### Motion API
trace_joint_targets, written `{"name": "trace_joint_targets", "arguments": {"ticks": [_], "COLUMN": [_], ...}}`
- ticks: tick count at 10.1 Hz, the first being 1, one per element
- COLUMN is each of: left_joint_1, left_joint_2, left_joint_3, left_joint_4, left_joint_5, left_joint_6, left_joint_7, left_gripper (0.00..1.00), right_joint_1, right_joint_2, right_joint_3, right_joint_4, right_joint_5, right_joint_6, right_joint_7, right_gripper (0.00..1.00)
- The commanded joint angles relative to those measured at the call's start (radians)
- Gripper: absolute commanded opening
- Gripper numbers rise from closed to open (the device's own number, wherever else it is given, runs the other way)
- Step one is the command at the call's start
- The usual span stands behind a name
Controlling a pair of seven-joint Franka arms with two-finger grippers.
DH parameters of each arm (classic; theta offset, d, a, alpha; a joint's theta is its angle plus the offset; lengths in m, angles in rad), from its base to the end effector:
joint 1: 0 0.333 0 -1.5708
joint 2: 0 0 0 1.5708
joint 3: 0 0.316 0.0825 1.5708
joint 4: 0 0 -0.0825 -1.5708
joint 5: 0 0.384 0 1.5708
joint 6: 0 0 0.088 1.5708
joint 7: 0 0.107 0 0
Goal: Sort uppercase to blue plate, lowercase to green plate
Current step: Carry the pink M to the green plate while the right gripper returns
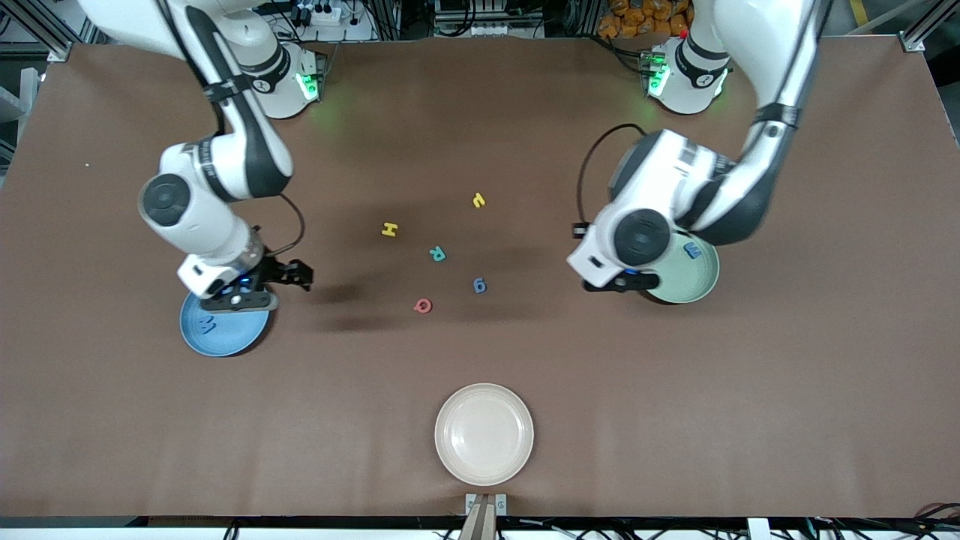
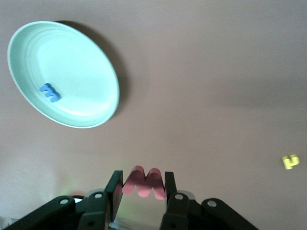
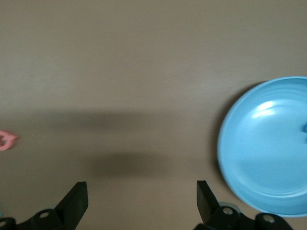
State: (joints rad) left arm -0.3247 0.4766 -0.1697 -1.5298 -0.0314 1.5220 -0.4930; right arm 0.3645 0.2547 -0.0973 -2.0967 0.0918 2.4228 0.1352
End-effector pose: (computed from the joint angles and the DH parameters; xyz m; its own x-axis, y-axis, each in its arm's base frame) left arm 0.5585 -0.2896 0.3570 0.8902 0.0338 -0.4544 -0.0256 -0.9920 -0.1239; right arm 0.5646 0.1562 0.3066 0.9956 0.0673 0.0657 0.0706 -0.9962 -0.0501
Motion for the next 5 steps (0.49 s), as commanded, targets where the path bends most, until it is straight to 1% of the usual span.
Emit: {"name": "trace_joint_targets", "arguments": {"ticks": [1, 2, 5], "left_joint_1": [0.074, 0.107, 0.176], "left_joint_2": [-0.082, -0.090, -0.127], "left_joint_3": [-0.010, -0.010, -0.010], "left_joint_4": [-0.159, -0.206, -0.419], "left_joint_5": [0.043, 0.051, 0.128], "left_joint_6": [0.056, 0.105, 0.367], "left_joint_7": [0.105, 0.132, 0.180], "left_gripper": [0.06, 0.06, 0.06], "right_joint_1": [0.136, 0.196, 0.322], "right_joint_2": [0.024, 0.050, 0.121], "right_joint_3": [-0.002, -0.002, -0.004], "right_joint_4": [-0.034, -0.026, -0.025], "right_joint_5": [0.003, 0.000, -0.001], "right_joint_6": [0.090, 0.114, 0.237], "right_joint_7": [0.100, 0.156, 0.187], "right_gripper": [1.00, 1.00, 1.00]}}
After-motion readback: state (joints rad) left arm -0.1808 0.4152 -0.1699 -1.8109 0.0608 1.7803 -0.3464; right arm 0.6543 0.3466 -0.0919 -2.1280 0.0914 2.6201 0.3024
